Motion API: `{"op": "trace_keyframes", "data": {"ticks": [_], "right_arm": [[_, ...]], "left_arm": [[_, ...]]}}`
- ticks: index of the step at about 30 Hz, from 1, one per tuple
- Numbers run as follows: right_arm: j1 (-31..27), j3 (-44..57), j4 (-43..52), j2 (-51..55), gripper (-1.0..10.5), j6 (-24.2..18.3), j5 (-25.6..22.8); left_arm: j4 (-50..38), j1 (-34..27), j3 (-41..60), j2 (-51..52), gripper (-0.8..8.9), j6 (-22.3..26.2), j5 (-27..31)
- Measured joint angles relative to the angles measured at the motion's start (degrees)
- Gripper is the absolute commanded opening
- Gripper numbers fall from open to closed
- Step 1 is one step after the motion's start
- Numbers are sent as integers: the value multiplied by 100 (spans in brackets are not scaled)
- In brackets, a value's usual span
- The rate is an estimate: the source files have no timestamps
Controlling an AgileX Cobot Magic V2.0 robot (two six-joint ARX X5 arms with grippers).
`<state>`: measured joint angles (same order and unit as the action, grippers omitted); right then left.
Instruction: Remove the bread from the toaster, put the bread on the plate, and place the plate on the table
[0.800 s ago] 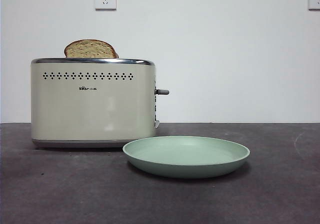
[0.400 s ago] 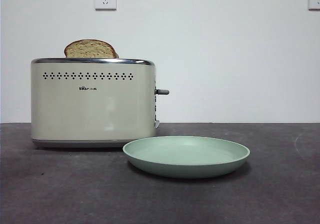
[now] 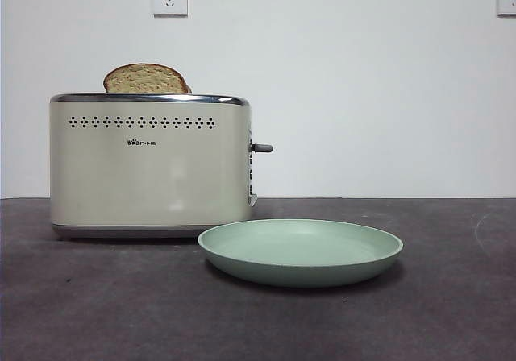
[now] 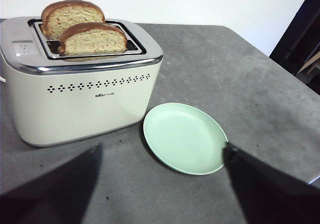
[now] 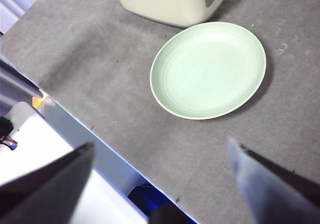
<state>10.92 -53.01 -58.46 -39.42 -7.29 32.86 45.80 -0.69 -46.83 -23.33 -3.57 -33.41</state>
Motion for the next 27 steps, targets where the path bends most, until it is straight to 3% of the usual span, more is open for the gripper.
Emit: {"op": "trace_keyframes", "data": {"ticks": [11,27], "right_arm": [[0,0,-2,0,630,24,-2],[0,0,0,-201,629,85,-2]], "left_arm": [[-605,0,0,-210,570,509,17],[-3727,0,-2,-2704,570,1032,7]]}}
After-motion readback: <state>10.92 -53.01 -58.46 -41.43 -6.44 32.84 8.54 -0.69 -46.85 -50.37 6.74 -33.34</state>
